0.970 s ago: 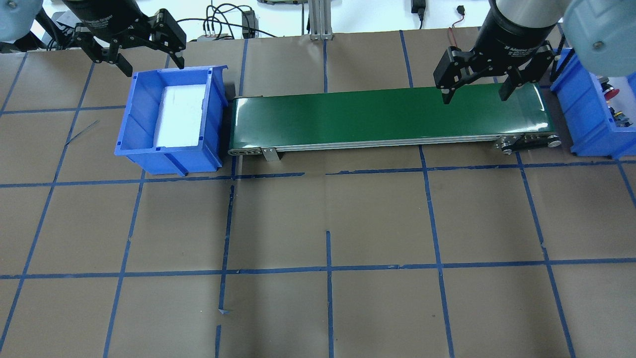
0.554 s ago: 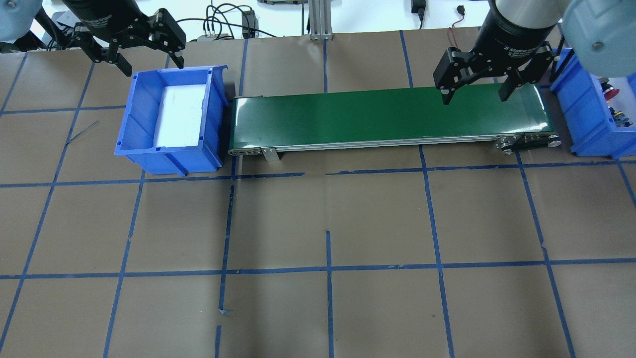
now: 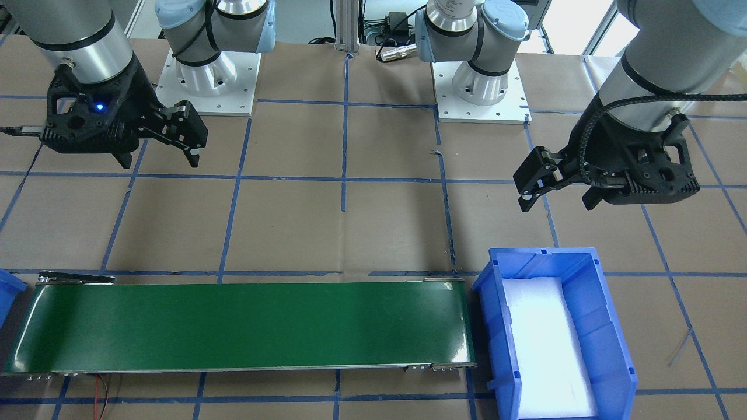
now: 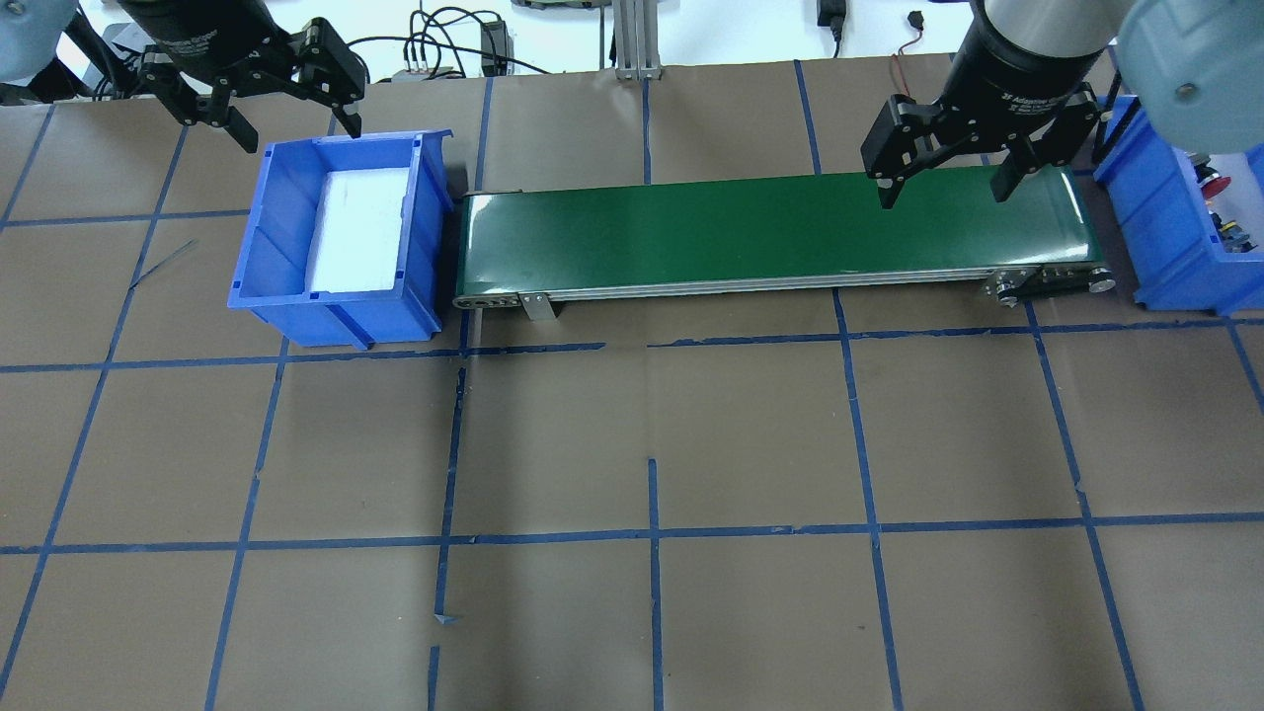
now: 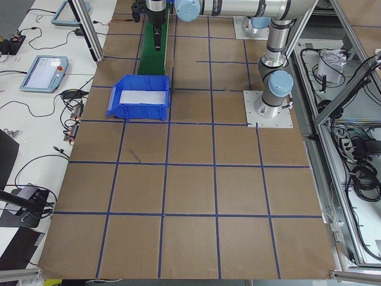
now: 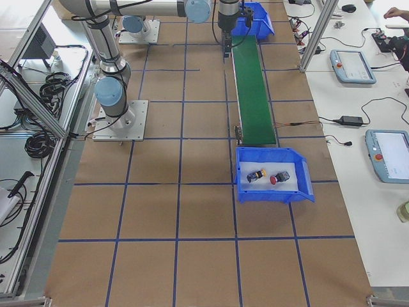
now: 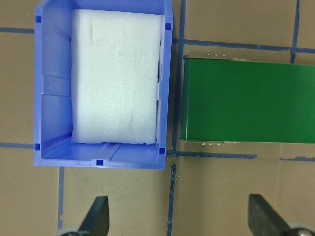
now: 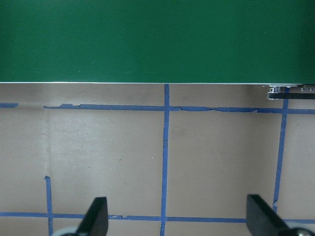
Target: Transport two buttons from left to right
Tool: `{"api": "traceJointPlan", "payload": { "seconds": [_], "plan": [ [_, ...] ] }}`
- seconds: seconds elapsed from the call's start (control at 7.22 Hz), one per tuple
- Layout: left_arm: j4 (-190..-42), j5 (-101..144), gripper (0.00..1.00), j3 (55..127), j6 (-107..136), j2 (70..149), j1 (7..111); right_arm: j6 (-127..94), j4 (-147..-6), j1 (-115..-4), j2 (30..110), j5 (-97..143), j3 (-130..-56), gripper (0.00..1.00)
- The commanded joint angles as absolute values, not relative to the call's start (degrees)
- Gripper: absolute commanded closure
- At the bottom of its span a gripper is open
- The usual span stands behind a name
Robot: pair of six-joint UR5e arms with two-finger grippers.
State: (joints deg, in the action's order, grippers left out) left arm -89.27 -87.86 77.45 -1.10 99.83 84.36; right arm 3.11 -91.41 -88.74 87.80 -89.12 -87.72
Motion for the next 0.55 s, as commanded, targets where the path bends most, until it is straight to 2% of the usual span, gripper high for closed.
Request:
{"api": "traceJointPlan", "payload": {
  "seconds": [0.0,0.42],
  "plan": [
    [-89.04,-87.98,0.0,78.48,-1.23,99.23,83.85,3.16,-91.41,-88.68,87.8,-89.12,-87.71,0.0],
    [-88.77,-87.8,0.0,79.63,-1.76,98.61,84.2,3.34,-91.41,-88.68,87.72,-89.12,-87.71,0.0]
  ]
}}
